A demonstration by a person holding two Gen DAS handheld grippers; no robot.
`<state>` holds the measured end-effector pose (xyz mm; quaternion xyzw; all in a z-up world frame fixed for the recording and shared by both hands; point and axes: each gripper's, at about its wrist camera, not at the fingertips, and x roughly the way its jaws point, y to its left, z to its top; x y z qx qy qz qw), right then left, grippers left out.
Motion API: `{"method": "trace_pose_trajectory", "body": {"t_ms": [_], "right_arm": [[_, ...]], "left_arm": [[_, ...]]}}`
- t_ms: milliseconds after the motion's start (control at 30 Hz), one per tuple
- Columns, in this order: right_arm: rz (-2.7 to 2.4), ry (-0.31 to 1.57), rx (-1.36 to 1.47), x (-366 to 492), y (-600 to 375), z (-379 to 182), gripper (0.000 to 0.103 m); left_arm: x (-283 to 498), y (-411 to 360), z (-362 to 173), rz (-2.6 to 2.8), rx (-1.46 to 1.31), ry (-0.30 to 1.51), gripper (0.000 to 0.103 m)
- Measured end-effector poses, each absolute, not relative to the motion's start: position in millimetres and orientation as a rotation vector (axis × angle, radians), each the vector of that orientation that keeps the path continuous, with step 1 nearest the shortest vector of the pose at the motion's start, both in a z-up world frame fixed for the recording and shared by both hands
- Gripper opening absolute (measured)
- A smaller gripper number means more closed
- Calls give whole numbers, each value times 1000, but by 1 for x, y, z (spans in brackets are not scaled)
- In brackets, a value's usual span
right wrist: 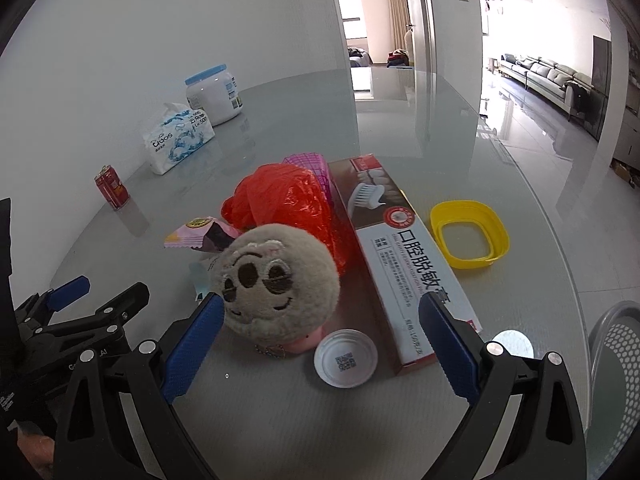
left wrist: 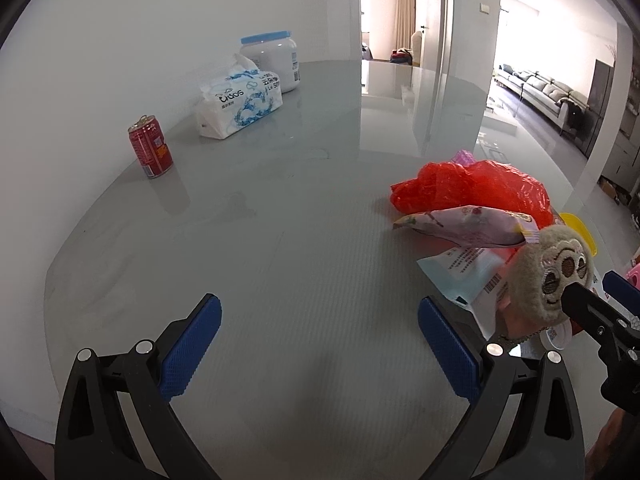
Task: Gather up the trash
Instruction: 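Reach the right tool to the plush sloth toy and close on it, then lift the sloth toy with the right tool while the left tool grasps the pink wrapper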
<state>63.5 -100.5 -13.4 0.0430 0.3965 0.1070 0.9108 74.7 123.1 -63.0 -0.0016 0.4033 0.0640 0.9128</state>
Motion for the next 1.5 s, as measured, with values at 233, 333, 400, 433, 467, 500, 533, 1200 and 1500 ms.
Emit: {"method": "trace_pose_trajectory", "body": {"t_ms": [233, 333, 400, 433, 467, 500, 533, 1200, 1500], "right_arm": [[228, 823, 61, 76, -80, -20, 93], [225, 826, 36, 79, -73, -24, 93], [219, 828, 19, 81, -68, -26, 93], [215, 823, 10, 81, -67, -26, 93], [211, 816, 3, 81, -65, -26, 93], [211, 810, -7, 80, -64, -25, 92], [211, 806, -16, 80, -61, -25, 86], [188, 775, 143, 26, -130, 3, 67], [135, 744, 251, 4, -180, 9, 67]], "left_arm": [[75, 140, -66, 155, -22, 832, 97], [76, 143, -68, 158, -31, 839, 97], [75, 143, -69, 157, -36, 842, 97], [75, 144, -69, 154, -38, 843, 97], [75, 143, -70, 152, -39, 844, 97], [75, 143, -70, 149, -39, 844, 97], [76, 143, -71, 145, -41, 843, 97], [75, 98, -57, 3, -51, 798, 97], [85, 53, -59, 7, 18, 721, 97]]}}
